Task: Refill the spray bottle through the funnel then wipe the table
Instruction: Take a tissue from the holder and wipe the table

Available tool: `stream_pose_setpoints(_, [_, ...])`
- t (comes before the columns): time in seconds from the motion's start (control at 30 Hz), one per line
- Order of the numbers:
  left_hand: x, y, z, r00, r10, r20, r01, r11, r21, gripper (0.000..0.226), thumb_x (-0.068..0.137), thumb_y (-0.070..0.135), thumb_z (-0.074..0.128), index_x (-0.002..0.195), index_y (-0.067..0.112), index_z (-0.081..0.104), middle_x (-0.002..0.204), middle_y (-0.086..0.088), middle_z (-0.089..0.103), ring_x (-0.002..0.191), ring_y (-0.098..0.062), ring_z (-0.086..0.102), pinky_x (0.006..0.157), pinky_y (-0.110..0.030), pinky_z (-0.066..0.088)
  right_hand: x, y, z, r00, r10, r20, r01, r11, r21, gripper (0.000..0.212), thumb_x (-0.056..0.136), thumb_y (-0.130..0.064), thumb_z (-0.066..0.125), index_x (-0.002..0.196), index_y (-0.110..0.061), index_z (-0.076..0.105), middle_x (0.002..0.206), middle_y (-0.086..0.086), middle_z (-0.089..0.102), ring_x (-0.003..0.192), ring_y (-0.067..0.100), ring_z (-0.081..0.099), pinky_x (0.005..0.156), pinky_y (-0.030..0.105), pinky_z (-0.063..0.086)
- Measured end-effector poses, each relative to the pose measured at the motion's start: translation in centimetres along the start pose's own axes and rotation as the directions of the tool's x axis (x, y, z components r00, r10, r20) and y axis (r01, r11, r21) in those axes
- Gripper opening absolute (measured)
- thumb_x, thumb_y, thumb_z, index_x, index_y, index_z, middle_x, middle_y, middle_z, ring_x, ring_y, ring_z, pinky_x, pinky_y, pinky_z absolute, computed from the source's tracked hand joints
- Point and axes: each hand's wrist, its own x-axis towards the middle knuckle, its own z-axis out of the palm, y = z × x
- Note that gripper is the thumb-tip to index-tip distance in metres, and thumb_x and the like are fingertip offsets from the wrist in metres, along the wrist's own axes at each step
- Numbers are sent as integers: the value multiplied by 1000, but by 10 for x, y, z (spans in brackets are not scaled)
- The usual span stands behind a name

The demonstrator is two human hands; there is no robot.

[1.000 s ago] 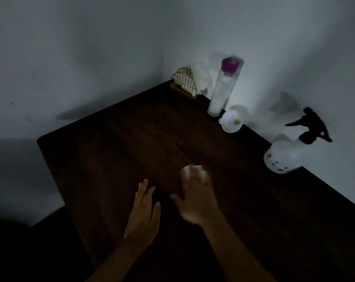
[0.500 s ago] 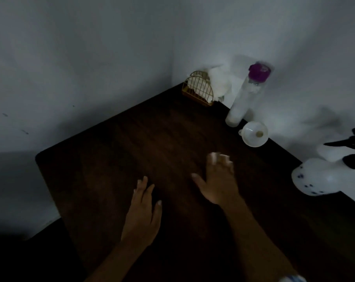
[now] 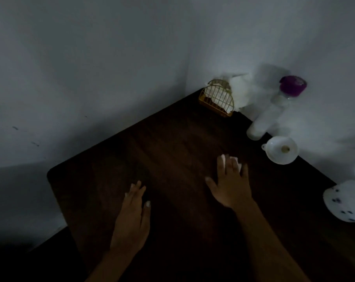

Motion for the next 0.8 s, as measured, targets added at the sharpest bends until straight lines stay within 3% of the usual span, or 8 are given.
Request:
stream_pose_setpoints(0.1, [4, -3, -2, 1000, 12, -12, -12, 1000, -13, 54, 89, 35, 31, 136, 10, 40, 144, 11, 23, 138, -7, 18, 112, -17, 11, 58, -41, -12, 999, -9, -39, 12, 997, 71, 82, 88, -65, 26, 148, -13, 5, 156, 15, 4, 143, 35, -1, 115, 52, 3])
stream_pose_setpoints(0.17, [5, -6, -3, 999, 19, -48, -20, 999, -26, 58, 90, 41, 29, 134, 7, 43, 143, 7, 27, 136, -6, 20, 110, -8, 9, 68, -97, -14, 978, -196, -70, 202, 975, 97, 80, 88, -61, 33, 148, -13, 10, 156, 15, 8, 143, 35, 1, 114, 50, 2])
stream_pose_setpoints(0.27, [6, -9, -7, 992, -49, -113, 41, 996, -76, 73, 89, 59, 20, 138, 6, 36, 147, 2, 22, 137, -10, 16, 108, -4, 2, 31, -175, 10, 810, -579, -97, 585, 809, 58, 71, 91, -47, 43, 147, -13, 16, 155, 12, 14, 143, 31, 5, 115, 51, 5])
stream_pose_setpoints(0.33, [7, -10, -7, 994, -34, -105, 27, 997, -71, 71, 91, 56, 20, 141, 7, 29, 152, -1, 15, 141, -13, 10, 112, -12, -1, -2, -192, 28, 752, -652, -97, 654, 756, -24, 73, 85, -50, 49, 146, -21, 20, 154, 5, 22, 143, 24, 15, 113, 55, 17])
stream_pose_setpoints(0.43, [8, -10, -3, 998, 56, -20, -55, 997, 48, 71, 94, 55, 17, 137, 0, 33, 148, -10, 20, 139, -22, 12, 114, -25, 1, 18, -161, 27, 834, -524, -172, 527, 849, -36, 74, 83, -59, 34, 147, -22, 20, 154, 7, 24, 143, 25, 14, 110, 59, 2])
stream_pose_setpoints(0.53, [6, -10, 0, 990, 118, 75, -125, 988, 90, 69, 94, 55, 17, 135, 2, 33, 146, -13, 27, 138, -22, 12, 114, -25, 0, 68, -95, 3, 982, -87, -168, 100, 992, 75, 80, 86, -66, 21, 149, -18, 6, 157, 12, 5, 144, 30, -3, 110, 51, -10])
stream_pose_setpoints(0.6, [7, -11, -1, 992, 110, 69, -115, 991, 70, 69, 94, 55, 18, 134, 1, 34, 145, -16, 31, 138, -20, 13, 114, -23, 2, 87, -58, -8, 987, 130, -99, -118, 986, 116, 83, 87, -68, 19, 149, -15, 0, 157, 14, -1, 144, 32, -6, 114, 51, -5])
stream_pose_setpoints(0.8, [8, -11, 0, 991, 109, 79, -118, 986, 120, 78, 93, 58, 13, 133, -4, 39, 145, -17, 32, 137, -15, 10, 113, -25, 3, 26, -74, 11, 985, 48, -165, -23, 989, 145, 88, 86, -69, 16, 149, -9, 4, 156, 19, 1, 143, 35, -3, 117, 47, 1])
